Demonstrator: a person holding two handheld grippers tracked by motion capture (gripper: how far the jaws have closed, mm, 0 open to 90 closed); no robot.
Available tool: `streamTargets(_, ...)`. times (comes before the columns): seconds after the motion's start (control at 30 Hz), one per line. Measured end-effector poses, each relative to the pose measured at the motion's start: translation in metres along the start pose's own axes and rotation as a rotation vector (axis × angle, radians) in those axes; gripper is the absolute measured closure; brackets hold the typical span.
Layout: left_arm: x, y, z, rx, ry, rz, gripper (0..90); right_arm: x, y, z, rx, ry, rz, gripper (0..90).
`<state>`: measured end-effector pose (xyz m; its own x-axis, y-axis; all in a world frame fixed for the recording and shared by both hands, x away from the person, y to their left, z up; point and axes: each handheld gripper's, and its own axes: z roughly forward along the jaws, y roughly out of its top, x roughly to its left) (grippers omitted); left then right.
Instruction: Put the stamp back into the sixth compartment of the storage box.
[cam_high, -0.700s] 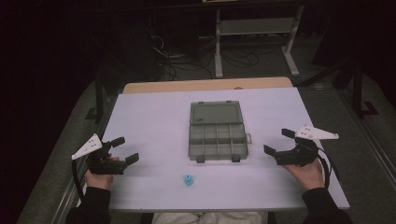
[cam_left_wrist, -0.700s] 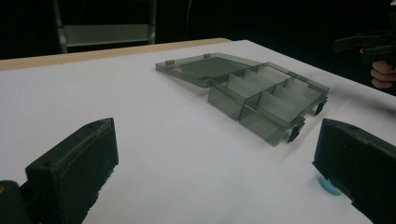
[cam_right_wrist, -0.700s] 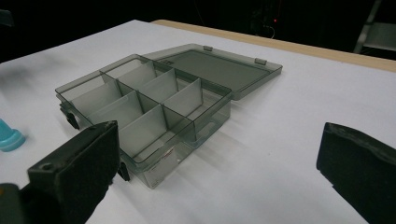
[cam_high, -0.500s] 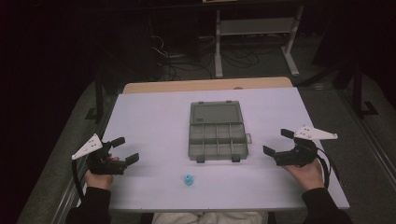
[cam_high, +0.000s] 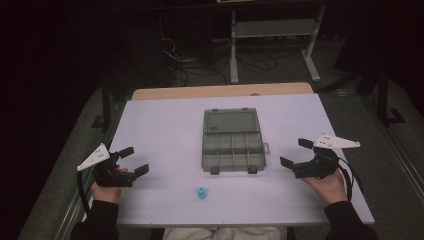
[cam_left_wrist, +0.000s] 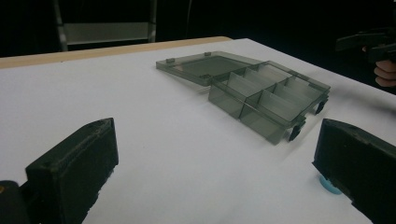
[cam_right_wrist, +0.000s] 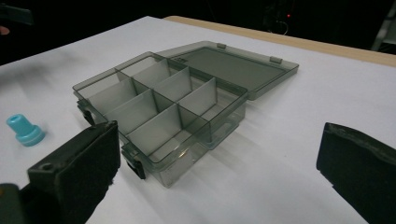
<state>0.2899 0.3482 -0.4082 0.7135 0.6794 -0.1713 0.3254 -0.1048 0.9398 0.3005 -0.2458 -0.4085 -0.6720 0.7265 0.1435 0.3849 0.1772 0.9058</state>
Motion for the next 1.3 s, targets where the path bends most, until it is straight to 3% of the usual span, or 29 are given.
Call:
streamTargets(0.63, 0.0, 0.0, 0.0, 0.009, 0.008, -0.003, 0.0, 0.017, 0.024, 0.006, 0.034, 0.071, -0.059, 0.0)
streamTargets(0.93, 0.0, 0.0, 0.0, 0.006, 0.007, -0.003, 0.0, 0.025, 0.03, 0.015, 0.071, 0.115, -0.08, 0.0)
streamTargets(1.3, 0.0, 0.0, 0.0, 0.006, 0.007, -0.003, 0.0, 0.034, 0.036, 0.022, 0.092, 0.137, -0.108, 0.0)
